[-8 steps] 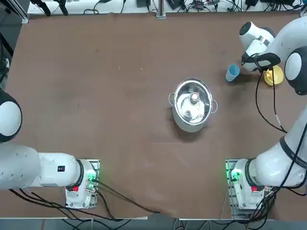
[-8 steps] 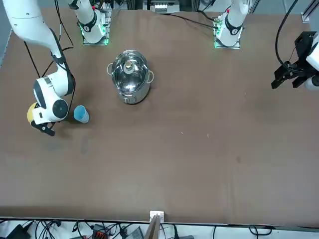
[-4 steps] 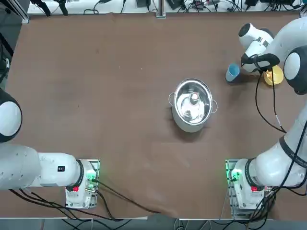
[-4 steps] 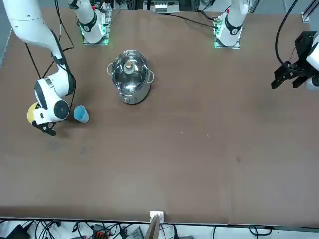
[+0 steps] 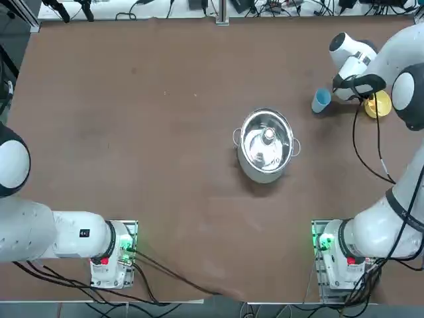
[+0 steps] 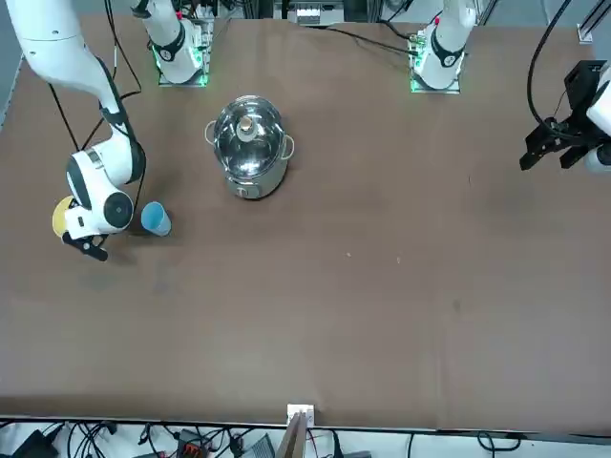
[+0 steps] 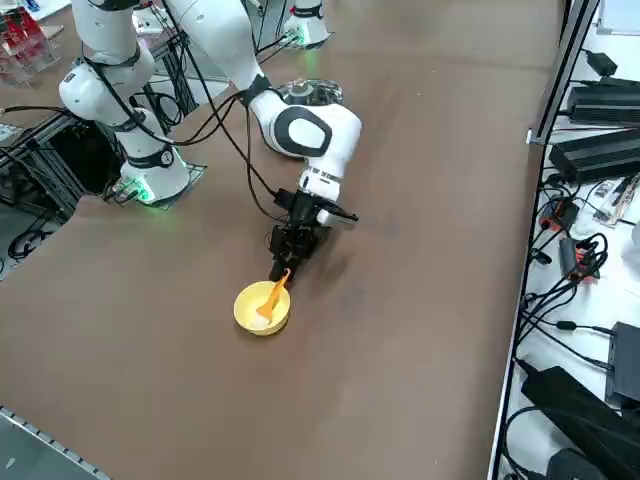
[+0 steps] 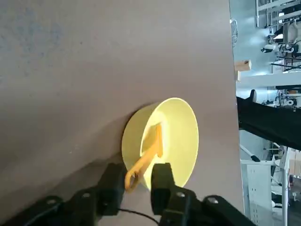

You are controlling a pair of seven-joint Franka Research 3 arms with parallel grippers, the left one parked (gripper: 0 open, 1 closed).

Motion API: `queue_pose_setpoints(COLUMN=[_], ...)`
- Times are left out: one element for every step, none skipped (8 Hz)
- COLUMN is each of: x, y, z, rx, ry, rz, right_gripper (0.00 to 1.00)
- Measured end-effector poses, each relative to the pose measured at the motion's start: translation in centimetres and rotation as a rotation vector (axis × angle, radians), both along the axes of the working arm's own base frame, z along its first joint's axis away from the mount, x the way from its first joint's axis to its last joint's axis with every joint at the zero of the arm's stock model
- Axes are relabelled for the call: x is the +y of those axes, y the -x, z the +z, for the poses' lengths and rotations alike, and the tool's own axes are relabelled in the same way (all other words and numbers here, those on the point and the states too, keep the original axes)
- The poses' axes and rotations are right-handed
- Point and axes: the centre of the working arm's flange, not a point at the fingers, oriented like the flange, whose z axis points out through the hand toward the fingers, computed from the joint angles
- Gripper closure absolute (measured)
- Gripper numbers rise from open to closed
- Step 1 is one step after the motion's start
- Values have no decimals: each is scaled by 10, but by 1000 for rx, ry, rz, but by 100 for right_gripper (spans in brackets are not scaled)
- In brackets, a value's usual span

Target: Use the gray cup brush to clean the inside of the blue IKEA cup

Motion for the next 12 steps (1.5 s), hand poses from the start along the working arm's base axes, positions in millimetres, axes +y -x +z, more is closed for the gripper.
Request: queue_pose_setpoints(x=[0, 0, -2, -3, -3, -4, -6, -7, -6, -6, -7, -8], y=[0, -1, -2, -7, -14, -21, -25, -30, -36, -45, -51, -56], z=[0, 0, 2, 7, 15, 29, 44, 62, 84, 114, 143, 173], rx=[-1, -2, -2, -15, -37, -67, -96, -125, -141, -129, -95, -53], ry=[0, 1, 13, 17, 19, 17, 10, -9, -49, -106, -154, -202], rz=[0, 0, -4, -7, -9, -13, -30, -48, -57, -72, -90, -99], right_gripper=[80, 83, 96, 96, 96, 96, 96, 96, 96, 96, 96, 96])
